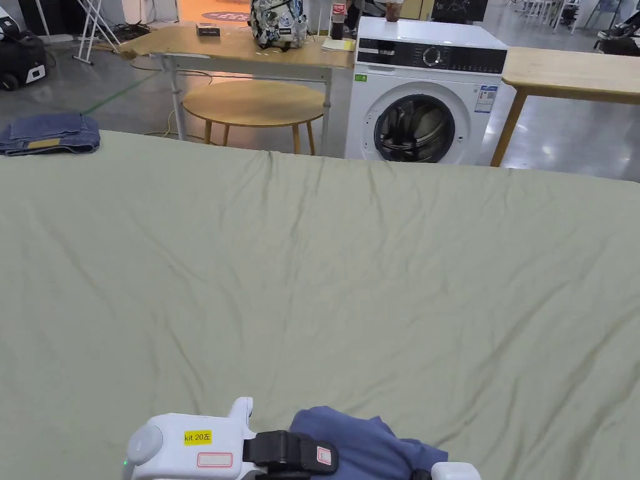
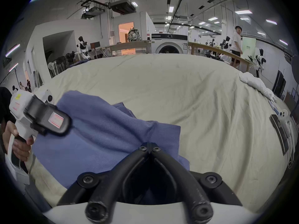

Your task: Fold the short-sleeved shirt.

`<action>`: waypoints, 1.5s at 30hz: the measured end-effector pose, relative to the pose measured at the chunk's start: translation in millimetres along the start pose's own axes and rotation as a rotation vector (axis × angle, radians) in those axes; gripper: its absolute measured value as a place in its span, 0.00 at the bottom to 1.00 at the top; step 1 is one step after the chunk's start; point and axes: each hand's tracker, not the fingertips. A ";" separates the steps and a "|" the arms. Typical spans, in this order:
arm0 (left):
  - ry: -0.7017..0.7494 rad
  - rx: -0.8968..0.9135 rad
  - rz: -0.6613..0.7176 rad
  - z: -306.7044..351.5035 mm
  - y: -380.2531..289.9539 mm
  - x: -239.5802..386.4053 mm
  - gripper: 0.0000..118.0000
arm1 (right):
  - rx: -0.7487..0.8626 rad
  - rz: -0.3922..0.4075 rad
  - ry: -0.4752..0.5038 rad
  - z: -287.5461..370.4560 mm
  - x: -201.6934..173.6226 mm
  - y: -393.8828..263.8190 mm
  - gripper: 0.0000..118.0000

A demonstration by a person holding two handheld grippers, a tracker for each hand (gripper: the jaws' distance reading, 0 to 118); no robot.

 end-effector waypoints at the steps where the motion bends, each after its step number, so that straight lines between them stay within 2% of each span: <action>1: -0.011 -0.001 0.006 0.2 -2.0 -1.4 0.34 | -0.001 -0.002 0.002 0.1 0.5 0.0 0.00; 7: -0.016 -0.002 0.001 10.0 1.3 -8.8 0.25 | -0.001 0.019 0.001 1.4 -1.4 1.3 0.00; 14: -0.044 0.019 -0.014 20.3 5.8 -5.2 0.24 | 0.013 0.084 -0.030 10.0 -8.6 17.5 0.00; 23: -0.066 0.076 -0.038 66.7 13.9 22.7 0.24 | 0.091 0.090 -0.041 8.5 -13.2 55.3 0.00; 33: 0.104 0.237 -0.091 207.6 40.2 17.1 0.24 | 0.119 0.130 -0.010 -13.8 -56.9 101.2 0.00; 42: 0.341 0.366 -0.042 373.3 52.7 -3.0 0.24 | 0.099 0.156 0.054 -27.6 -97.2 109.3 0.00; 45: 0.402 0.404 -0.041 409.0 45.2 13.0 0.24 | 0.094 0.162 0.068 -30.3 -102.6 109.4 0.00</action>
